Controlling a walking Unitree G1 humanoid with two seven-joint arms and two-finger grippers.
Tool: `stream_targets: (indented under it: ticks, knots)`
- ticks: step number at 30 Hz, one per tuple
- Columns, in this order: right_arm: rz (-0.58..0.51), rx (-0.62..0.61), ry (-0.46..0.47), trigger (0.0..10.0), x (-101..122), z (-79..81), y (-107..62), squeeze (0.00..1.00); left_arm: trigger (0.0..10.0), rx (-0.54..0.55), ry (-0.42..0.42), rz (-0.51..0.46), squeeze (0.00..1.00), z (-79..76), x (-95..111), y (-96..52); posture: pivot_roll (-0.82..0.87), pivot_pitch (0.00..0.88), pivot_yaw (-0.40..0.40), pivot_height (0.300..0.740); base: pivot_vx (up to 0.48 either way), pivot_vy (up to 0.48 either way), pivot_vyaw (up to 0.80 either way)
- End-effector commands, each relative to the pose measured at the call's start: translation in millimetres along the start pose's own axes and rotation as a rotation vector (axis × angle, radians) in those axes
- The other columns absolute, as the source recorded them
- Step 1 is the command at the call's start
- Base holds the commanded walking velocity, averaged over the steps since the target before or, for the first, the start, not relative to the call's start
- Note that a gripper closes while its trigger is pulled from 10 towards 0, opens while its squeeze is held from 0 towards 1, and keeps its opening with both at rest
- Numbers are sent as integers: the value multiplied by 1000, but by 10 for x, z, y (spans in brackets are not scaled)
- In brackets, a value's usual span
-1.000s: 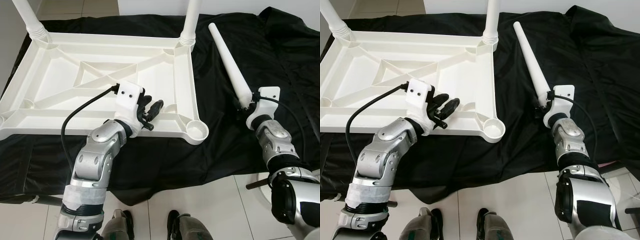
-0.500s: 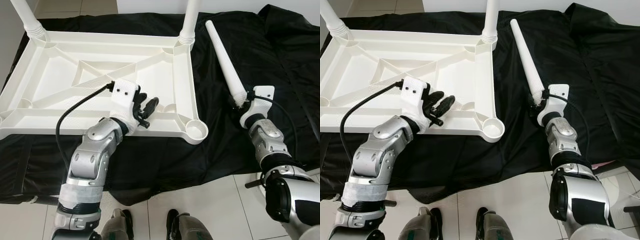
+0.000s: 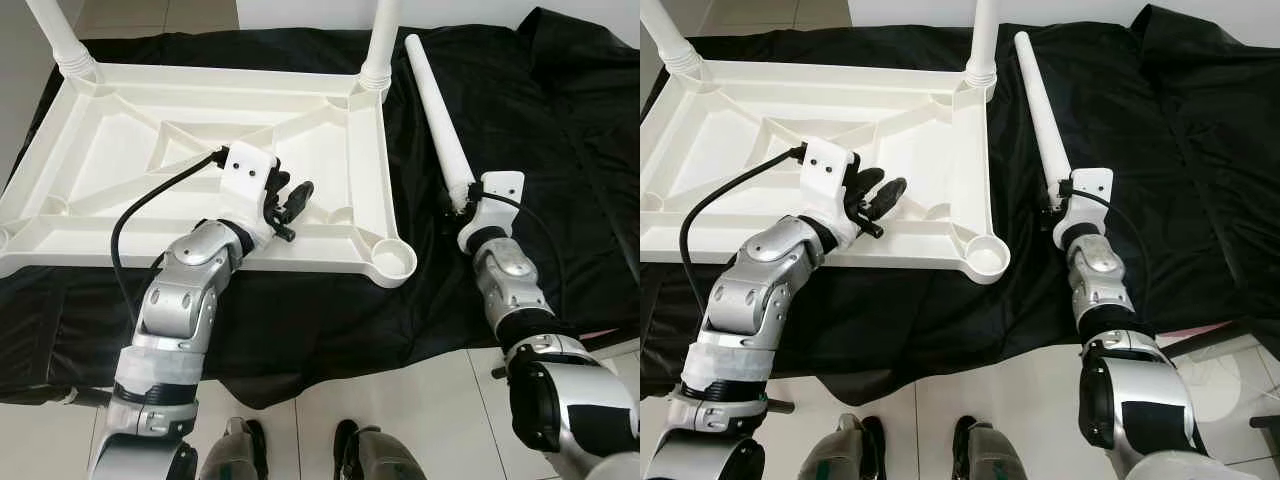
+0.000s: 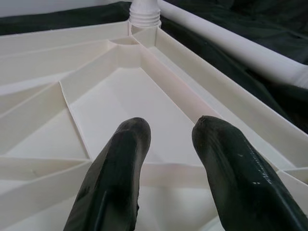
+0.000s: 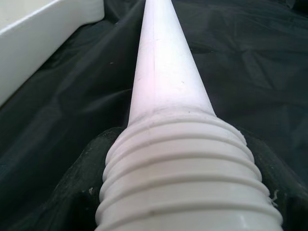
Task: Building children table
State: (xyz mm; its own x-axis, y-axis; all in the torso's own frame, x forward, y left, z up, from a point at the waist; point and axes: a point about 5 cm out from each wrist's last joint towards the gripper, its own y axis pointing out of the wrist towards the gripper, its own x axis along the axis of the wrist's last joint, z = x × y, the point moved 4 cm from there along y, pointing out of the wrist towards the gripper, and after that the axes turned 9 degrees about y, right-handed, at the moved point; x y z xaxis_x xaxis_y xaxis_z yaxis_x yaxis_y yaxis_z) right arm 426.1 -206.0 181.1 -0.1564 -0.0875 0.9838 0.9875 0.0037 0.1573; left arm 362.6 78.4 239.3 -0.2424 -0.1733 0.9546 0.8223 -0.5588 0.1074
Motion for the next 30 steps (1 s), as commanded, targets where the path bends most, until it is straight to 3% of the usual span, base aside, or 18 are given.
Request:
stream_targets:
  ticks: [1, 7, 12, 14, 16, 21, 24, 28, 30]
  knots:
    - [-9, -4, -9, 10000, 30, 10, 11, 0, 10000, 23, 10, 7, 0, 23, -26, -2, 35, 115, -15, 740, 0, 0, 0]
    - [-115, -65, -32, 10000, 286, 5, 64, 0, 10000, 5, 18, -47, 0, 68, 83, 48, 4, 81, -13, 740, 0, 0, 0]
    - [-217, -29, 82, 10000, 503, 56, 60, 0, 10000, -4, 36, -53, 0, 147, 108, 104, -14, 69, -12, 740, 0, 0, 0]
    - [-311, 41, 79, 10000, 699, 204, 32, 0, 10000, 8, 32, -78, 0, 228, 176, 115, -39, 65, -7, 740, 0, 0, 0]
    - [-311, 41, 79, 10000, 699, 204, 32, 0, 10000, 8, 32, -78, 0, 228, 176, 115, -39, 65, -7, 740, 0, 0, 0]
    - [-428, 128, 62, 10000, 942, 413, -21, 0, 10000, 11, 28, -101, 0, 271, 256, 158, -40, 57, -5, 740, 0, 0, 0]
    - [-586, 175, 46, 10000, 1304, 536, -106, 0, 10000, -4, 18, -115, 0, 280, 311, 170, -36, 57, 0, 740, 0, 0, 0]
    - [-637, 183, 41, 10000, 1422, 552, -148, 0, 10000, -6, 11, -114, 0, 286, 318, 175, -35, 56, -1, 740, 0, 0, 0]
    - [-724, 196, 24, 10000, 1669, 585, -219, 0, 10000, -6, 6, -124, 0, 319, 354, 173, -26, 52, -2, 740, 0, 0, 0]
